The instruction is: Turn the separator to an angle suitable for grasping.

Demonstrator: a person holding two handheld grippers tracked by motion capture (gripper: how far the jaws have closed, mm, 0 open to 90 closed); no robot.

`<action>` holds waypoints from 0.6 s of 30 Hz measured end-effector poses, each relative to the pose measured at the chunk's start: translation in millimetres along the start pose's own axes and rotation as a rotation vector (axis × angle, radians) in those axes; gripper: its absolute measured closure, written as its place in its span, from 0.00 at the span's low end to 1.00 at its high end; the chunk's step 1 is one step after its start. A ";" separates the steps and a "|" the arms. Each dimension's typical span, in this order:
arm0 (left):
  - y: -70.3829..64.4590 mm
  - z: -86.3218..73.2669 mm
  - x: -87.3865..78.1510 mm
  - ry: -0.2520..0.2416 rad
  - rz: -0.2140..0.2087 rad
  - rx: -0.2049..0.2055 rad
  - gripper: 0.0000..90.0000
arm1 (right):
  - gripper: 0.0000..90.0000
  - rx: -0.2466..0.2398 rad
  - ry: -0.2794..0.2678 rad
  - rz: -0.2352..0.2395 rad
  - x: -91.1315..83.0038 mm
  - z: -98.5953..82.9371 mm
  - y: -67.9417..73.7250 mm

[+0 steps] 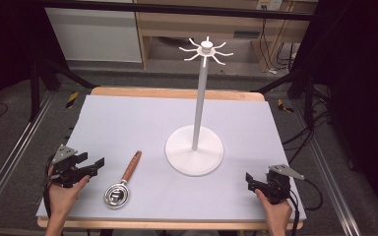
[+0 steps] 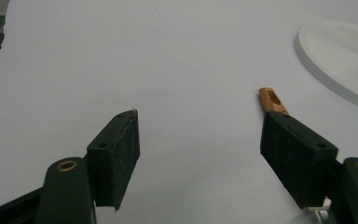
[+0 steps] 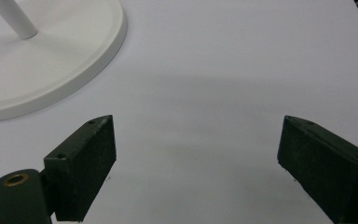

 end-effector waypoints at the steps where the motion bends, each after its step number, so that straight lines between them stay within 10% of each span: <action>1: -2.0 1.1 -0.8 -0.002 -0.003 0.005 0.31 | 0.13 0.000 -0.002 0.009 -0.5 0.1 1.9; 18: -39.2 10.9 -1.5 0.039 -0.076 0.076 0.36 | 0.13 -0.046 -0.010 0.008 -3.4 -0.2 10.1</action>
Point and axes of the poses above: each handheld gripper's, and its own axes: x roughly forward along the jaws, z roughly out of its top, y roughly to its left, the point moved 8 cm from there along x, roughly forward along the jaws, and after that the axes turned 7 degrees about -z, right-handed, at the moved point
